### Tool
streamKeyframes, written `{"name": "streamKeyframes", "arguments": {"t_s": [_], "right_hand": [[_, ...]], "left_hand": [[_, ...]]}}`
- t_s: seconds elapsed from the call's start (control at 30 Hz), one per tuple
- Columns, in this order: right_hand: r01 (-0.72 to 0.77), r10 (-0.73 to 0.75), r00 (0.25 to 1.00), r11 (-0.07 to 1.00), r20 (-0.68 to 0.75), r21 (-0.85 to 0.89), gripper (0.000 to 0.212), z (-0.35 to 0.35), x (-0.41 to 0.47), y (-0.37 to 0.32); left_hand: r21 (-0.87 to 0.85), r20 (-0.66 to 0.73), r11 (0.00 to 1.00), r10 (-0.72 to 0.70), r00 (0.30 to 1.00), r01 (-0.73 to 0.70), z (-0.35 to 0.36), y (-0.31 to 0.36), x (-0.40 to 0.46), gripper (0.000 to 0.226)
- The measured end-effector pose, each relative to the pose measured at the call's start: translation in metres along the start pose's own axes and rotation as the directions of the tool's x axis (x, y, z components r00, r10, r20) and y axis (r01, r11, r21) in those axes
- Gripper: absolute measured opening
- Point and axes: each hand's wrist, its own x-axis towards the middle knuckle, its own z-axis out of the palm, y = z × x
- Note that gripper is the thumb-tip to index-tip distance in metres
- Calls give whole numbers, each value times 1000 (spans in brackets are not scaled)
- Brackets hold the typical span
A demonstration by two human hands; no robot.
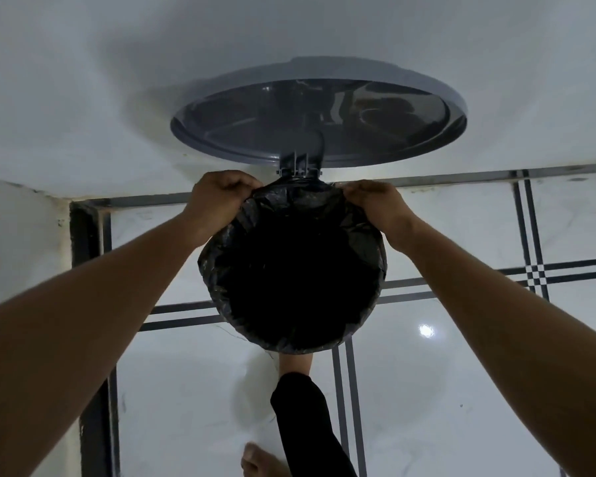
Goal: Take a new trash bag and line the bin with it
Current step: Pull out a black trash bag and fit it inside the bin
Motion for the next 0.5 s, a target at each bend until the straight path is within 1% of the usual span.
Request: {"name": "streamKeyframes", "arguments": {"t_s": [0.07,0.13,0.17,0.23,0.3,0.37,0.4,0.43,0.5], "right_hand": [[-30,30,999,1000,-28,-4,21,-5,-1,5],[-32,27,993,998,-112,-49,21,-7,-11,13],[-21,6,981,997,-195,-74,23,-7,-19,18],[25,-62,921,995,-385,-99,24,-5,-43,32],[41,-58,869,998,-491,-45,24,1,-68,50],[37,-30,861,999,-507,4,23,11,-86,70],[37,-24,871,999,-491,17,23,15,-92,78],[43,-20,885,998,-465,38,22,18,-97,84],[59,-15,906,994,-422,91,22,21,-100,92]], "left_hand": [[-140,24,987,-82,996,84,-4,-3,-6,18],[-244,-13,959,-150,989,143,-7,-14,-14,13],[-269,-62,950,-182,981,159,-9,-21,-23,12],[-302,-190,937,-237,953,173,-9,-34,-47,12],[-359,-299,919,-277,913,162,-5,-47,-79,14],[-385,-342,903,-329,880,189,2,-63,-109,14],[-419,-328,884,-362,873,209,5,-72,-119,16],[-480,-300,846,-405,864,230,9,-81,-126,17],[-623,-222,738,-484,847,259,17,-91,-136,17]]}}
